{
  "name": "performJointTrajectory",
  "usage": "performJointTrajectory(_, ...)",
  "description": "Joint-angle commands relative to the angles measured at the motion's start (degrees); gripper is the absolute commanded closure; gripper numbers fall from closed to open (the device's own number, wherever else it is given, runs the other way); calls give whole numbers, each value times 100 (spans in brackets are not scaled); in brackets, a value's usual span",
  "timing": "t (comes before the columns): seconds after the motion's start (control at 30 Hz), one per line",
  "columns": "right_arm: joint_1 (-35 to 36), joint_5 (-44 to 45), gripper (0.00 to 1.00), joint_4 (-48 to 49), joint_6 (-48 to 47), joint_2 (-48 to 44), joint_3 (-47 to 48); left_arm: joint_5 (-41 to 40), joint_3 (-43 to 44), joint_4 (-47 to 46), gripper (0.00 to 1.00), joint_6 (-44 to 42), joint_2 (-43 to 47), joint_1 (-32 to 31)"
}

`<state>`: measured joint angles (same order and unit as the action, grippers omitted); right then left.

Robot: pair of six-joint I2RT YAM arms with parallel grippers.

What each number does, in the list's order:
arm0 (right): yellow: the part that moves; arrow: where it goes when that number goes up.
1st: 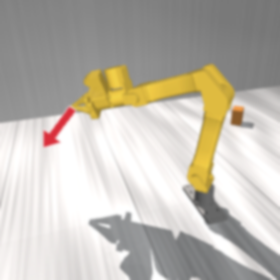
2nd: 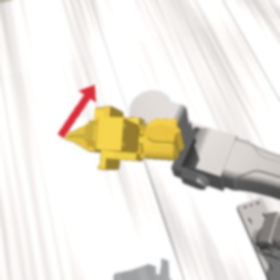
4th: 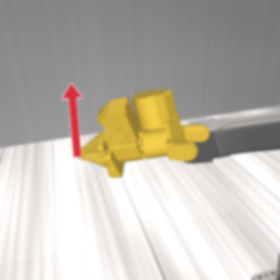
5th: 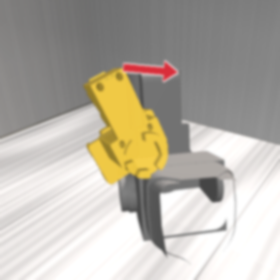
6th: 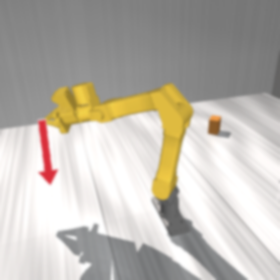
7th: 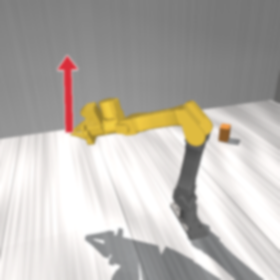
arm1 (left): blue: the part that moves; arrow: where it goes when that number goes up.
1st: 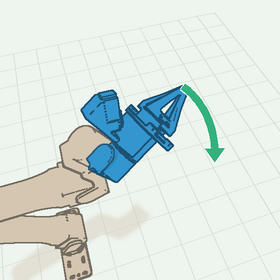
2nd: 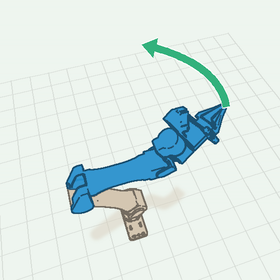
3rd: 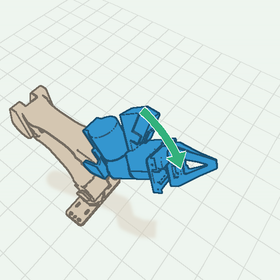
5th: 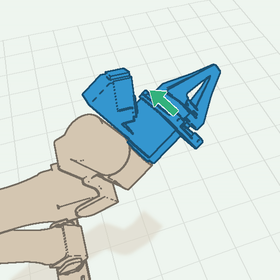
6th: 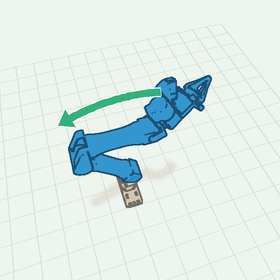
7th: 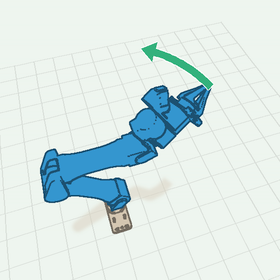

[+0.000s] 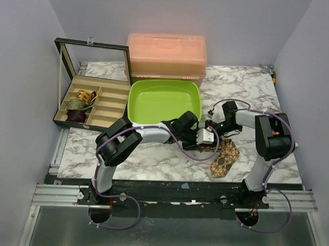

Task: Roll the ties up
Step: Roll the tie at the center of the board.

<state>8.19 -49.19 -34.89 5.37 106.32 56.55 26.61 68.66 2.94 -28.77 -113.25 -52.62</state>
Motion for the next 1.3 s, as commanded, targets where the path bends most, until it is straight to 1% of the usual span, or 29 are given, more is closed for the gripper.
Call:
performJointTrajectory(0.0,-746,348,55,-871,-819,-348,706,-352,-501,529,74,-209,-108,6)
performJointTrajectory(0.07,-1293,280,53,-1515,-1292,-288,1145,-387,-512,557,74,-225,-142,14)
performJointTrajectory(0.17,-1866,381,52,-2453,-2484,-283,1832,-365,-495,568,74,-240,-184,29)
performJointTrajectory(0.23,-2217,515,52,-2779,-3167,-499,1991,-341,-466,580,74,-243,-204,39)
performJointTrajectory(0.3,-2418,568,52,-3079,-4046,-840,2007,-332,-421,585,75,-226,-222,45)
performJointTrajectory(0.37,-2462,612,52,-3317,-4981,-1337,1805,-315,-381,616,75,-191,-240,57)
performJointTrajectory(0.4,-2462,595,51,-3411,-5593,-1679,1598,-289,-374,624,75,-168,-235,59)
performJointTrajectory(0.47,-2462,514,50,-3643,-6523,-2328,1177,-272,-364,638,74,-156,-226,67)
performJointTrajectory(0.53,-2424,428,45,-4158,-7602,-2933,833,-271,-409,604,75,-137,-211,67)
performJointTrajectory(0.6,-2292,390,43,-4628,-8435,-3437,514,-302,-437,586,74,-137,-219,76)
performJointTrajectory(0.67,-2184,434,42,-4651,-8941,-4030,106,-337,-437,577,74,-136,-248,87)
performJointTrajectory(0.77,-2163,671,41,-4649,-10541,-5038,-746,-349,-437,591,75,-111,-288,115)
performJointTrajectory(0.83,-2163,798,38,-4650,-11493,-5586,-1203,-349,-448,624,75,-140,-309,120)
performJointTrajectory(0.87,-2163,802,36,-4649,-11796,-5768,-1359,-350,-475,604,74,-175,-316,120)
performJointTrajectory(0.93,-2108,739,33,-4654,-12293,-5981,-1601,-367,-495,602,75,-202,-337,127)
performJointTrajectory(0.97,-2058,735,32,-4660,-12515,-5969,-1660,-367,-494,615,75,-216,-352,137)
performJointTrajectory(1.07,-1785,943,32,-4651,-12792,-5696,-1815,-384,-462,630,75,-216,-403,147)
performJointTrajectory(1.2,-1615,1143,33,-4620,-12713,-5082,-1760,-419,-384,658,75,-216,-434,164)
performJointTrajectory(1.27,-1453,1242,34,-4296,-12206,-4828,-1706,-429,-348,667,74,-191,-437,178)
